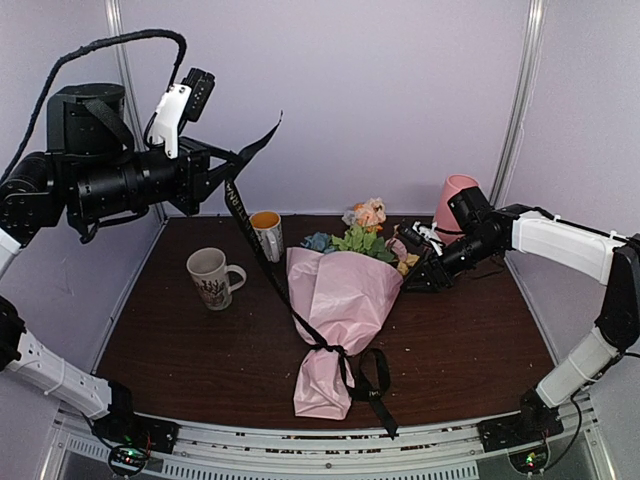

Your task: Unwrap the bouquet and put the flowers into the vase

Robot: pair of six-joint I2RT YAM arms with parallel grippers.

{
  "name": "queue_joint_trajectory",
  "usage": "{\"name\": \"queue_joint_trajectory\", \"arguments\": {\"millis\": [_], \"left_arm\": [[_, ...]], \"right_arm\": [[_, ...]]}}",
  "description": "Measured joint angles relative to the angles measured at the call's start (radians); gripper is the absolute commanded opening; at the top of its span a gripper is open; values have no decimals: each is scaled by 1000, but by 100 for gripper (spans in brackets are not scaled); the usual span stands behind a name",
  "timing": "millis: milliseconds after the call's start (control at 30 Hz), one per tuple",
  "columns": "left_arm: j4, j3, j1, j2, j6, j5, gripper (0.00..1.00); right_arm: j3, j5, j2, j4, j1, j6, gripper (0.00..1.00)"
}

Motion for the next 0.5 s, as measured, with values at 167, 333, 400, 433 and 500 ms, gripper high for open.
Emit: {"name": "queue_joint_trajectory", "arguments": {"millis": [167, 333, 400, 433, 500], "left_arm": [[37, 5, -3, 18, 34, 32, 0], [26, -62, -5, 13, 43, -16, 0], [-21, -123, -6, -19, 29, -69, 18], [-52, -155, -6, -42, 18, -96, 38], [-138, -224, -6, -100, -29, -150, 60]], "right_arm": [[0, 0, 0, 0, 0, 0, 46], [0, 0, 0, -2, 0, 0, 46], [0, 0, -3, -4, 0, 0, 46], [0, 0, -7, -5, 0, 0, 46], [0, 2, -23, -7, 3, 0, 46]]}}
